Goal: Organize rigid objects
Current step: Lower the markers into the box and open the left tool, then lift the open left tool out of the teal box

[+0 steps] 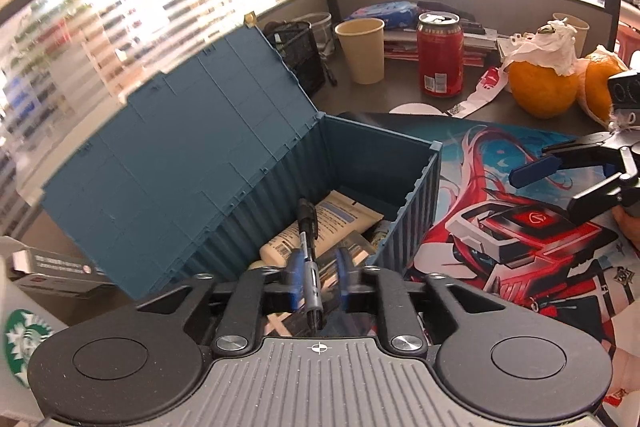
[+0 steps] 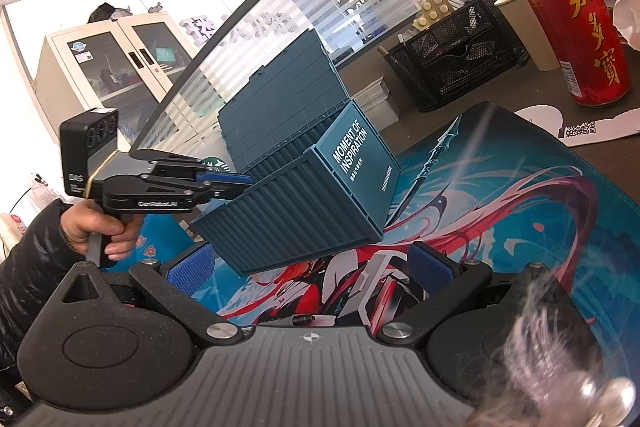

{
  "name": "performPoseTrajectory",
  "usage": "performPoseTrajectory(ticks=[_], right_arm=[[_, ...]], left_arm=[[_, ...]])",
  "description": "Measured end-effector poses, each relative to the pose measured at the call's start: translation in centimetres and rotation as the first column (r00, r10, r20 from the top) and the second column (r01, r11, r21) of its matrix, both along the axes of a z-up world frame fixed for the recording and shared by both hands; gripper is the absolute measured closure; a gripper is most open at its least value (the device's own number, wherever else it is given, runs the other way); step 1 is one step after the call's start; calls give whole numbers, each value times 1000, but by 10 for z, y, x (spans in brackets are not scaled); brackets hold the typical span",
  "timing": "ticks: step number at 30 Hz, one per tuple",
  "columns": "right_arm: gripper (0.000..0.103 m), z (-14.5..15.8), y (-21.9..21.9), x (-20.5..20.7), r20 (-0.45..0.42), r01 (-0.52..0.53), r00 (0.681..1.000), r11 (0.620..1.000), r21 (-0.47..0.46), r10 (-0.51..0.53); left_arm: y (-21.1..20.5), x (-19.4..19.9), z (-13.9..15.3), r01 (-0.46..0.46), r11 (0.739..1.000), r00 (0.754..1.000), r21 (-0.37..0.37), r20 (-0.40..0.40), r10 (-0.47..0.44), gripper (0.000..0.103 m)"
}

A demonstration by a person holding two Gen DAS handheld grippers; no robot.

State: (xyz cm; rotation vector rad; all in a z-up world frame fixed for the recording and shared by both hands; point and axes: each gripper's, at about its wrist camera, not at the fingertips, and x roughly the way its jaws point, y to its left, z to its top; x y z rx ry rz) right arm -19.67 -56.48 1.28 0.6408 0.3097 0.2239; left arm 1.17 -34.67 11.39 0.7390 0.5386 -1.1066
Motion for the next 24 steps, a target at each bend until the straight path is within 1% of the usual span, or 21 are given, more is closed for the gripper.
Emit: performPoseTrajectory(ticks=[1,2,3,4,5,6,9,11,13,15,16,21,24], right_arm=[[0,0,0,0,1,0,1000,1000,0,0],[0,0,0,0,0,2,1000,1000,0,-2],[0,0,0,-1,0,1,1000,1000,0,-1],[0,0,0,-1,1,2,1000,1000,0,-2],[0,0,1,-1,1,4,1000,1000,0,-4],[0,0,1,-1,0,5,1000,1000,-1,-5],[0,0,0,0,-1,10,1000,1000,0,-10],[0,0,-1,-1,-1,13,1000,1000,1,-13],[0,0,-2,-1,0,21,1000,1000,2,-21],[0,0,-3,-1,-3,33,999,999,0,-33],[0,0,-3,0,-8,35,999,999,-2,-35],[0,-2,-1,7,-51,4,999,1000,-13,-5],[0,-2,1,10,-72,-7,997,1000,-24,5]], left_arm=[[2,-3,2,-8,1000,1000,-3,22,8,70],[4,-4,4,-18,1000,999,-5,44,18,66],[7,-6,6,-28,1000,998,-10,64,29,49],[11,-7,8,-33,999,997,-22,65,35,25],[14,-8,10,-37,999,997,-36,62,39,18],[18,-10,12,-41,998,997,-50,64,44,16],[24,-13,12,-50,997,996,-58,67,54,16],[28,-12,12,-72,995,996,-72,53,76,16],[37,-12,15,-102,988,994,-112,18,105,16],[55,-17,17,-123,978,992,-169,-21,122,16],[64,-20,16,-136,974,991,-182,-32,132,15],[109,-38,0,-198,963,980,-185,-44,193,7],[133,-37,-14,-268,945,962,-187,-112,250,6]])
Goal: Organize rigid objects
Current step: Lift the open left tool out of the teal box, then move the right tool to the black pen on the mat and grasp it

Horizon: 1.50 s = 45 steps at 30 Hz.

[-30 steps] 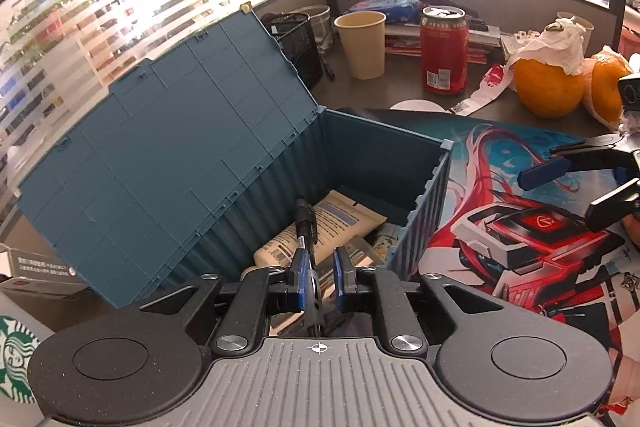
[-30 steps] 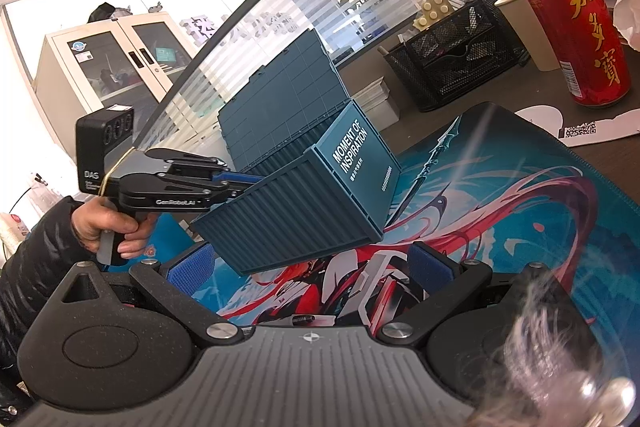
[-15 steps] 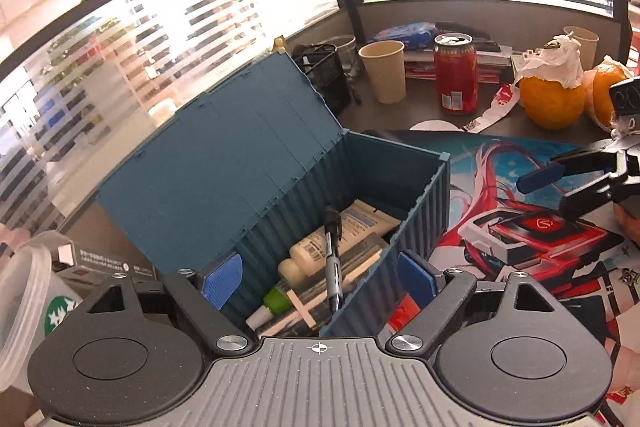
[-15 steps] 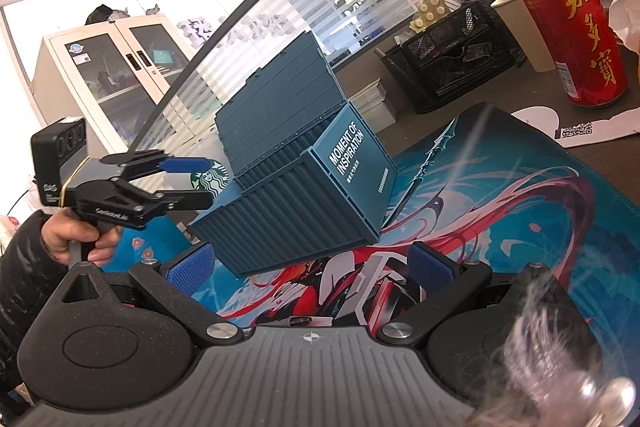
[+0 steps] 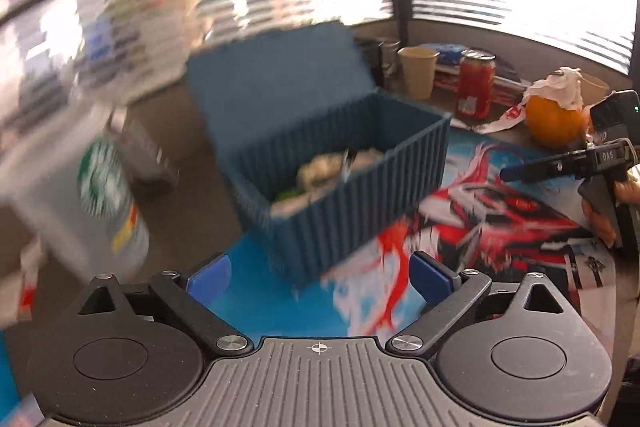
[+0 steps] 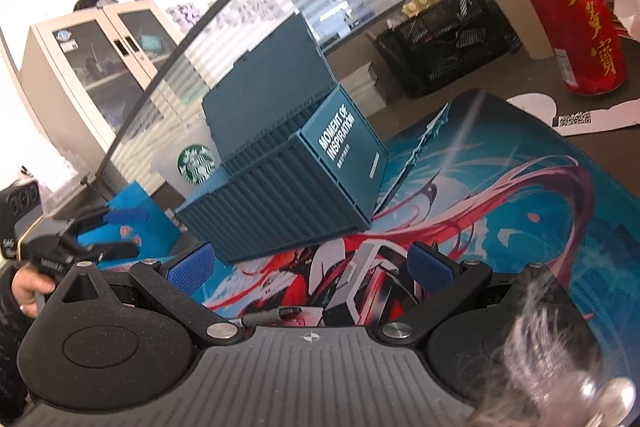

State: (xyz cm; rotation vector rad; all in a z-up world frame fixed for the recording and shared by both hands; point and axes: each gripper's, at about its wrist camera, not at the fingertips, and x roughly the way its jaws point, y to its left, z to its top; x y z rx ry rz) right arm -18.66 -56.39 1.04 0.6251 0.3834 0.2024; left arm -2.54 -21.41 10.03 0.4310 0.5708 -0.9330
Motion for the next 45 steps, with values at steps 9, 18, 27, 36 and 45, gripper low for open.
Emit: performPoseTrajectory(ticks=[9,18,27,36,45], right_arm=[[0,3,11,9,-24,-103,994,994,-48,102],[0,7,39,30,-103,-252,966,945,-207,235],[0,13,81,57,-191,-393,919,787,-476,344],[1,16,134,69,-277,-536,811,464,-705,516],[2,20,131,82,-374,-610,788,536,-584,489]], left_arm=[[64,9,-29,-235,965,966,-117,-138,219,2],[82,4,-51,-368,926,925,-82,-130,356,1],[89,4,-71,-428,900,895,-83,-180,409,1],[91,-4,-76,-463,880,880,-106,-177,441,1],[90,-6,-83,-474,869,875,-140,-179,449,0]])
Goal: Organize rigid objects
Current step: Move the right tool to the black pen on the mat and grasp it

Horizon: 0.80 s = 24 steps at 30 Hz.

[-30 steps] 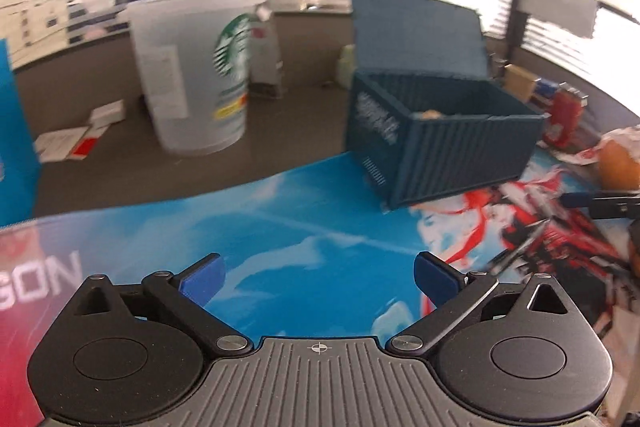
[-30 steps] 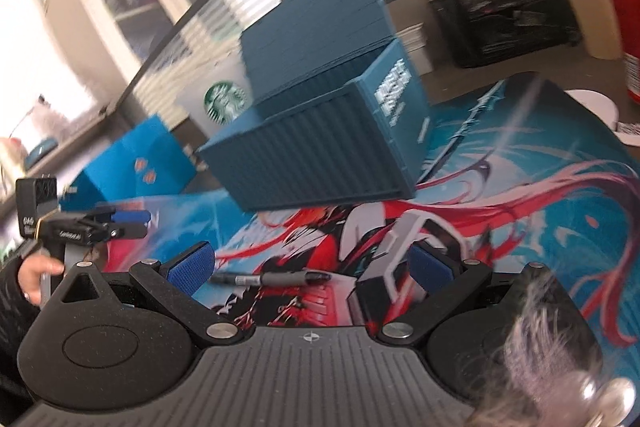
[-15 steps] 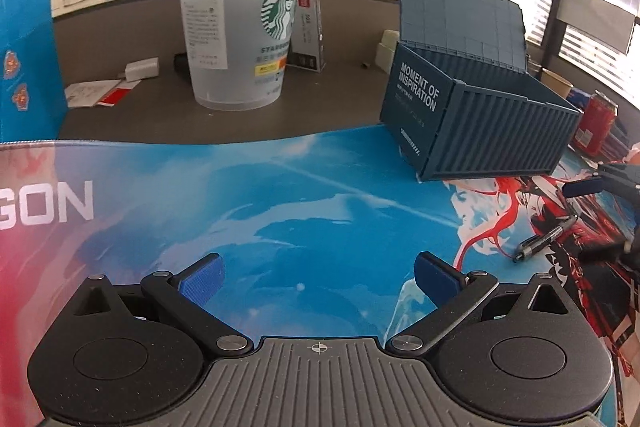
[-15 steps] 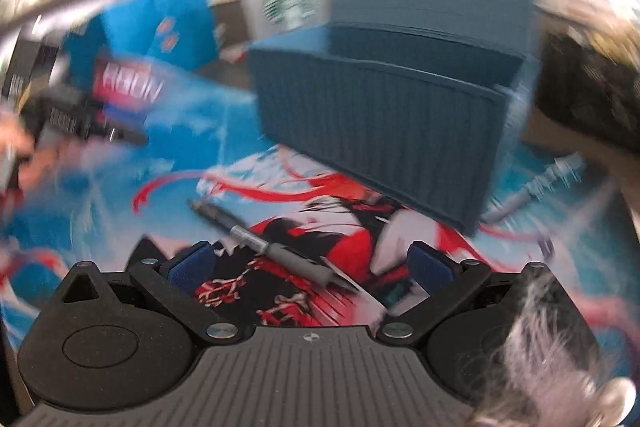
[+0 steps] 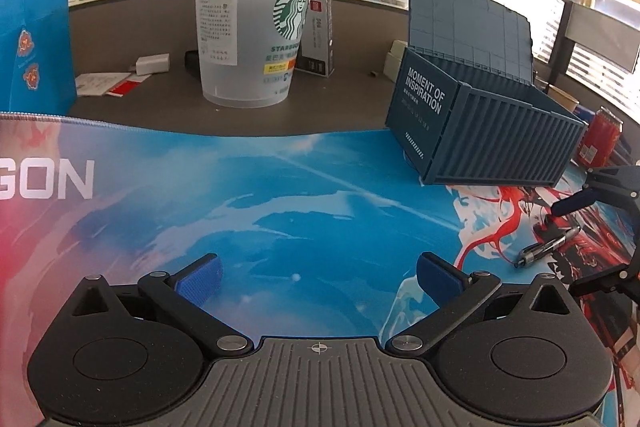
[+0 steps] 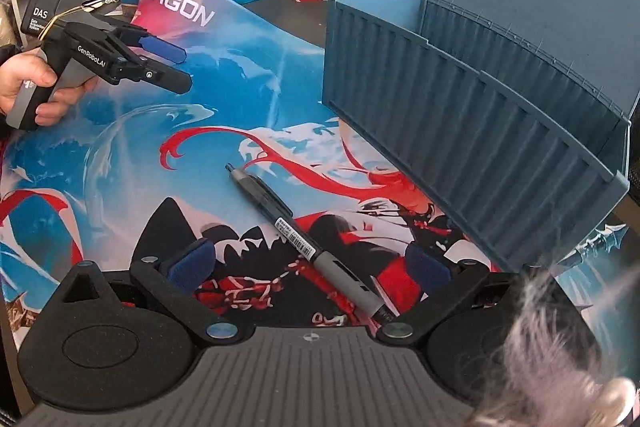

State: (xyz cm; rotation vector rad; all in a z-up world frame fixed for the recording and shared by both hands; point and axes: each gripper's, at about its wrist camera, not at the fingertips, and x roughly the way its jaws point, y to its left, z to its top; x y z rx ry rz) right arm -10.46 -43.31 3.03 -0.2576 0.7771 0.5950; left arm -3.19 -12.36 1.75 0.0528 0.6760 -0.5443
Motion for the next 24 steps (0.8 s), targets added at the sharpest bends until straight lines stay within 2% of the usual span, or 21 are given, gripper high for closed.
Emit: performPoseTrajectory(ticks=[4,7,8,9,12,24], right_arm=[[7,3,4,-5,-13,-22,1000,1000,-12,21],[28,9,7,-11,-16,-43,999,999,-15,43],[53,12,9,-14,-6,-50,999,999,-12,50],[90,14,11,-16,4,-46,999,999,-19,46],[93,15,22,-23,35,-58,997,995,-84,61],[93,20,35,-18,11,-81,996,980,-179,84]], left_arm=[[-2,-2,-1,1,1000,1000,11,17,-1,0],[-4,-3,-2,-1,1000,1000,24,26,0,0],[-4,-3,-2,-1,1000,1000,25,27,1,0],[-4,-4,-2,-1,1000,1000,24,28,1,0],[-3,-4,-2,-1,1000,1000,19,30,1,0],[-1,-5,-2,0,1000,999,10,33,0,0]])
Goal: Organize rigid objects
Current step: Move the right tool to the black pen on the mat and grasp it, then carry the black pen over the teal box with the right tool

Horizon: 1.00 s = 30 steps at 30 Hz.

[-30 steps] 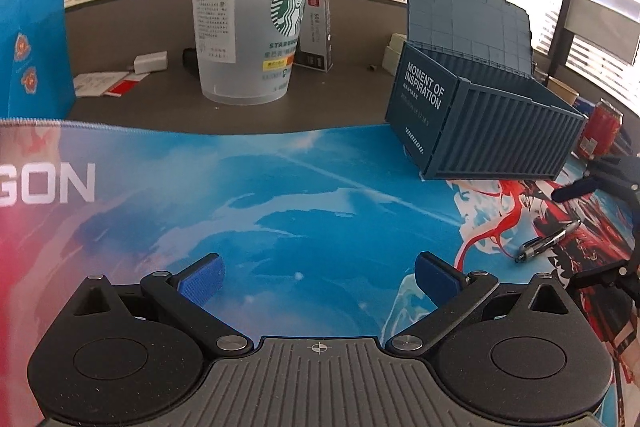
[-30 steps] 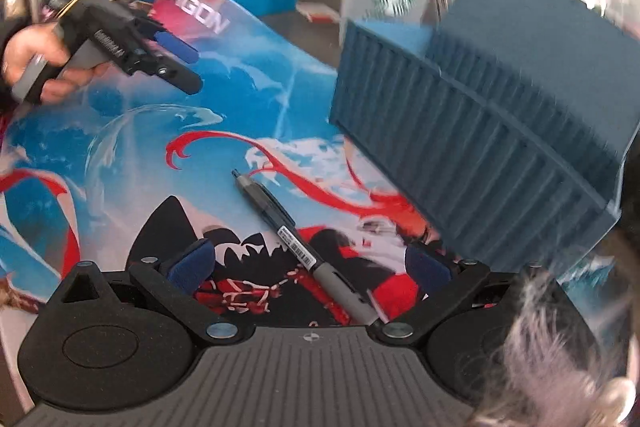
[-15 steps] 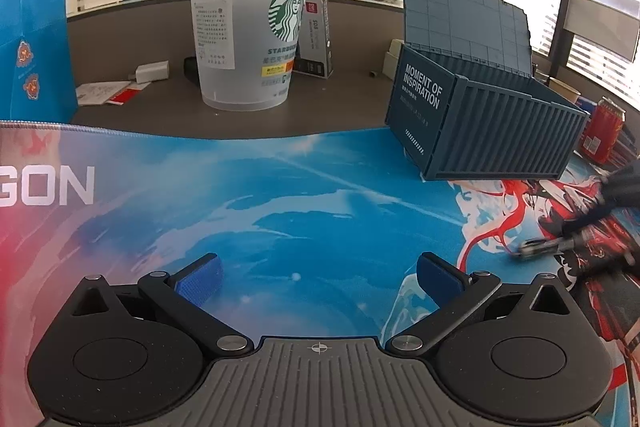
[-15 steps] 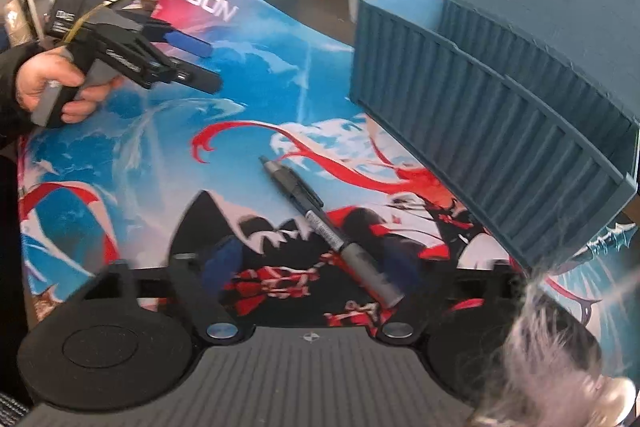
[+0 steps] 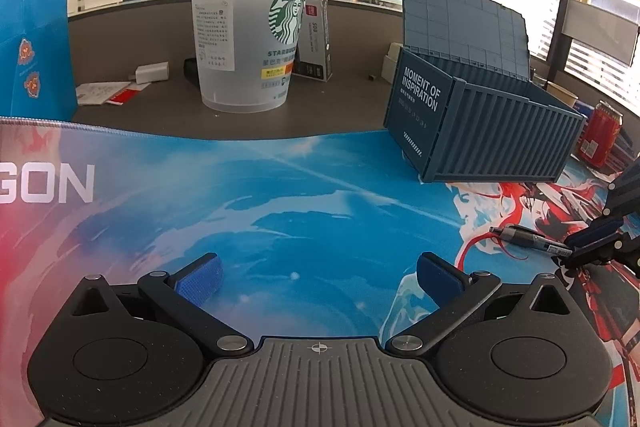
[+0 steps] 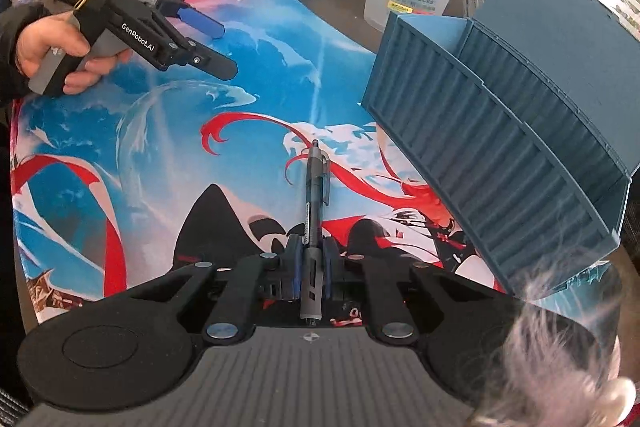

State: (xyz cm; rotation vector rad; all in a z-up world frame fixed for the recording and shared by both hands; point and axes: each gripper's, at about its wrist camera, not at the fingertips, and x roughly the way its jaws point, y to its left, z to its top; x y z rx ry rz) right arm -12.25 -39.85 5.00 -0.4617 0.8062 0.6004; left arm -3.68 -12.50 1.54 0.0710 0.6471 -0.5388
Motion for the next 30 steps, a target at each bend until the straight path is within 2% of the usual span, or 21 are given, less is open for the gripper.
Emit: performPoseTrajectory(ticks=[9,19,25,30], right_arm=[[93,10,5,-1,4,-17,1000,999,-43,18],[93,54,8,0,59,-31,998,996,-80,35],[93,66,14,0,49,-49,997,988,-144,56],[93,85,13,3,80,-44,995,987,-156,57]], left_arm=[[-3,-1,-1,-1,1000,1000,16,3,0,0],[-3,-1,-1,-2,1000,1000,25,6,2,0],[-3,-1,-1,-3,1000,1000,24,6,2,0],[-3,-1,-1,-3,1000,1000,24,5,2,0]])
